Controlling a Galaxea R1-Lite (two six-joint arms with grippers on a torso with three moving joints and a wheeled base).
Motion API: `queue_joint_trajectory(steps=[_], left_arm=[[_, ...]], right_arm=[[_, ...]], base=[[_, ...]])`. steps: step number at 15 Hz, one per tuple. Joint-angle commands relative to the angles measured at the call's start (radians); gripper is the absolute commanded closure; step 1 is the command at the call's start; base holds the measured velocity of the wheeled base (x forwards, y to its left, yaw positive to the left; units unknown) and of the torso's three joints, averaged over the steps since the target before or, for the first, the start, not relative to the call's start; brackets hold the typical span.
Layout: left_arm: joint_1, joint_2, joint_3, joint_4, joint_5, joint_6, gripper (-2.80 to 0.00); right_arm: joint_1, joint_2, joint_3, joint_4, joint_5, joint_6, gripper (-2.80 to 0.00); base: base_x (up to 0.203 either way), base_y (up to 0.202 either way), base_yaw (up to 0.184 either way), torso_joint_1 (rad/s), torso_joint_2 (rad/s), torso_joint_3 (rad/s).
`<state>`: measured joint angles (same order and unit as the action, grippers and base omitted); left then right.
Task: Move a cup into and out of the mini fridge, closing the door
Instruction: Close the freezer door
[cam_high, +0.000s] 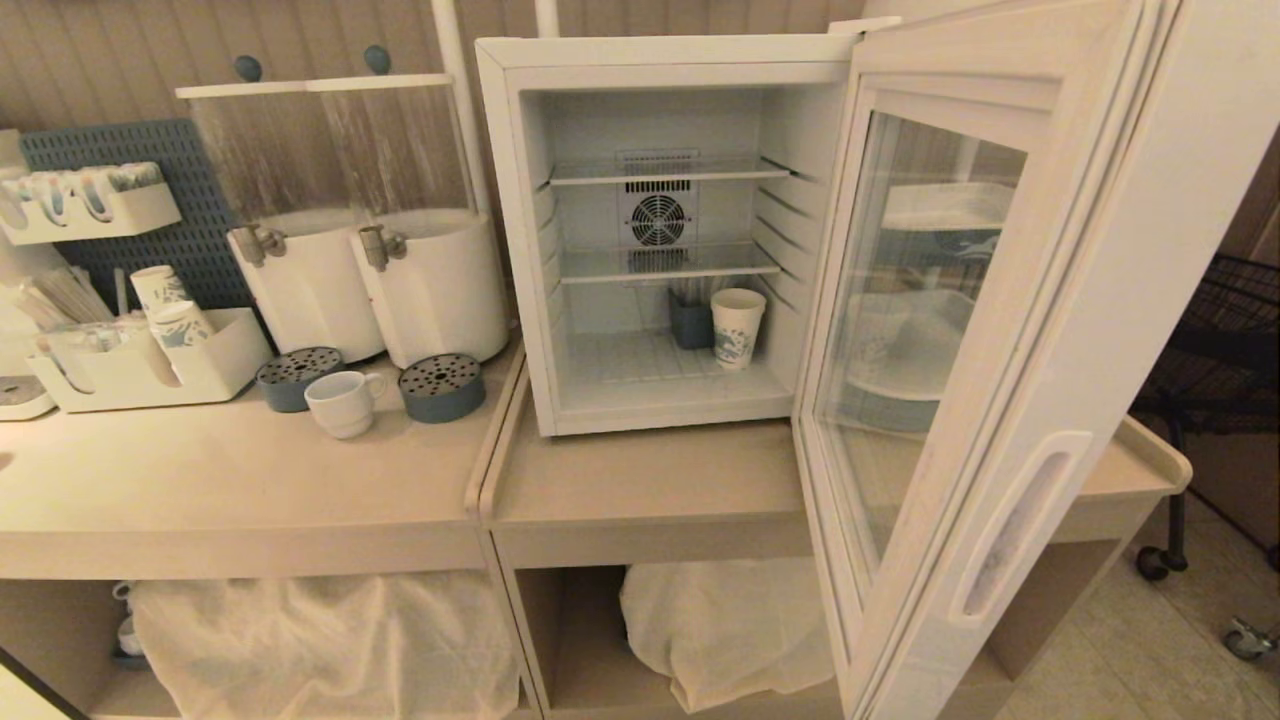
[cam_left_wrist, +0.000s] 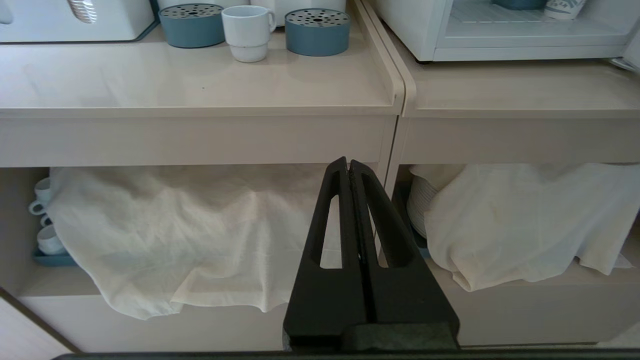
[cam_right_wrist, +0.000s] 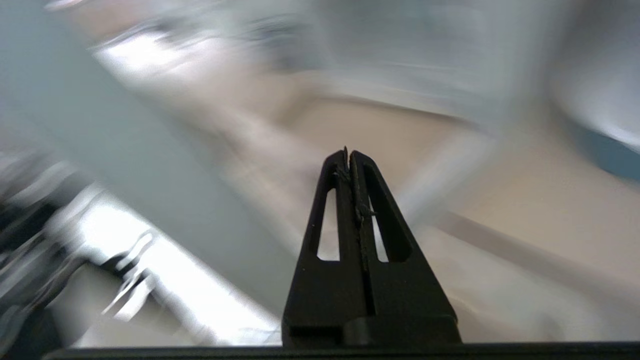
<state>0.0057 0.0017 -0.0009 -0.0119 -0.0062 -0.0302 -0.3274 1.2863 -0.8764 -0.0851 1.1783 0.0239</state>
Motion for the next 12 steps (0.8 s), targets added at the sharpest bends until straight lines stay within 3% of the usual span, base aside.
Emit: queue_joint_trajectory(steps=[1, 3, 6, 9, 12], left_arm=[[0.000, 0.000, -0.001, 0.000, 0.000, 0.000, 0.00], [0.000, 0.000, 0.001, 0.000, 0.000, 0.000, 0.00], [0.000, 0.000, 0.000, -0.002, 0.000, -0.001, 0.00], [0.000, 0.000, -0.001, -0.002, 0.000, -0.001, 0.00], [0.000, 0.000, -0.001, -0.002, 0.000, -0.002, 0.00]], right_arm=[[-0.025, 0.124, -0.023, -0.022, 0.351, -0.031, 0.00], [0.035, 0.151, -0.060, -0.018, 0.352, 0.015, 0.00], [0.212, 0.159, -0.104, -0.023, 0.317, 0.148, 0.00], [0.410, 0.160, -0.140, -0.026, 0.094, 0.191, 0.00], [0.514, 0.185, -0.192, -0.018, -0.034, 0.204, 0.00]], base=[[0.000, 0.000, 0.000, 0.000, 0.00, 0.000], [0.000, 0.000, 0.000, 0.000, 0.00, 0.000], [0.000, 0.000, 0.000, 0.000, 0.00, 0.000], [0.000, 0.000, 0.000, 0.000, 0.00, 0.000], [0.000, 0.000, 0.000, 0.000, 0.00, 0.000]])
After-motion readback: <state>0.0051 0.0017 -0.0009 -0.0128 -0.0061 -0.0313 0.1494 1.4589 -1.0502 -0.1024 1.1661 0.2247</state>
